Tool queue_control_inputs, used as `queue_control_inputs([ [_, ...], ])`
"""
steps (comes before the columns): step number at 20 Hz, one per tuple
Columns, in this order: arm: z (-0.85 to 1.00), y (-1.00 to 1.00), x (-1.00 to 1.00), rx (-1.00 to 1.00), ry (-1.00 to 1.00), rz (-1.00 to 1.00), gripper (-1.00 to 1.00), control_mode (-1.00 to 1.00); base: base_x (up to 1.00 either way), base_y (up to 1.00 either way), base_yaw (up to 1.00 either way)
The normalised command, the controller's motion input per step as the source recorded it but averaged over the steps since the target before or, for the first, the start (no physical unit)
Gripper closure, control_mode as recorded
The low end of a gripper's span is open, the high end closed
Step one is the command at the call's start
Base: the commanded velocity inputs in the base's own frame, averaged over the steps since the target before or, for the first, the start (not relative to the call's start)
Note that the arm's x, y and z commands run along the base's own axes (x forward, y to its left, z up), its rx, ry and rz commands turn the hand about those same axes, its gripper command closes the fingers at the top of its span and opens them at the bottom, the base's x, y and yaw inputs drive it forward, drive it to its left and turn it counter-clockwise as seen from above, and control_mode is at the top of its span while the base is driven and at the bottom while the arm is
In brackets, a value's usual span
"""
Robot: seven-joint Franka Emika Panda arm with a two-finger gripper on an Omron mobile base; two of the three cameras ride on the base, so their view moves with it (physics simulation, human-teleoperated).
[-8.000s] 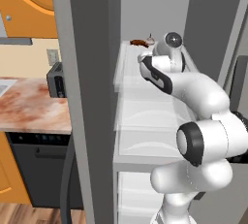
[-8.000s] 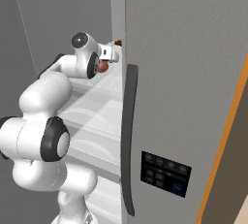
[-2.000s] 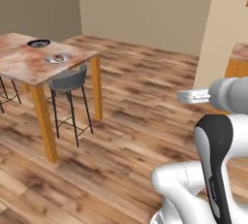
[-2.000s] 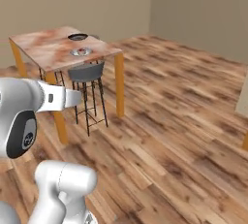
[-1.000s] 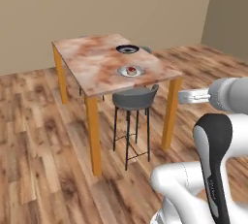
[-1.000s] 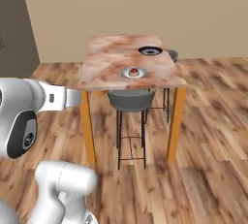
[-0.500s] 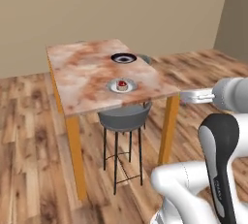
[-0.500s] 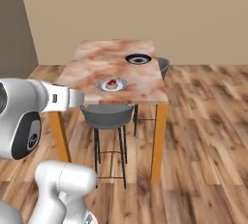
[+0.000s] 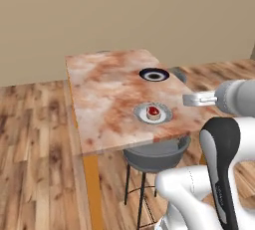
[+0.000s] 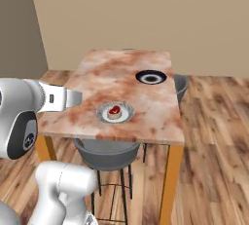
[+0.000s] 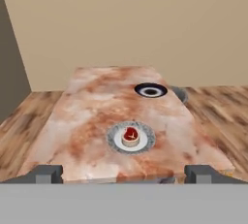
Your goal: Transport the steak and onion to the fridge. Place the steak on the rack containing meat and place the onion on the rack containing the vegetable, ensuring meats and vegetables are on different racks.
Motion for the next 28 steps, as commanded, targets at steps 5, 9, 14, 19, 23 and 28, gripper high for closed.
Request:
queue_control_inputs([
  [5, 0.00, 0.00, 0.00, 0.00, 0.00, 0.00, -1.00, 1.00, 1.00, -0.56, 0.35],
  [9, 0.00, 0.00, 0.00, 0.00, 0.00, 0.00, -1.00, 1.00, 1.00, -0.16, 0.29],
  [14, 0.00, 0.00, 0.00, 0.00, 0.00, 0.00, -1.00, 1.00, 0.96, -0.11, 0.28],
  [19, 0.00, 0.00, 0.00, 0.00, 0.00, 0.00, -1.00, 1.00, 0.34, -0.24, 0.21],
  [23, 0.00, 0.00, 0.00, 0.00, 0.00, 0.00, -1.00, 1.00, 0.09, -0.17, 0.13],
  [28, -0.09, -0.05, 0.14, -0.05, 0.33, 0.04, -1.00, -1.00, 0.00, 0.00, 0.00],
])
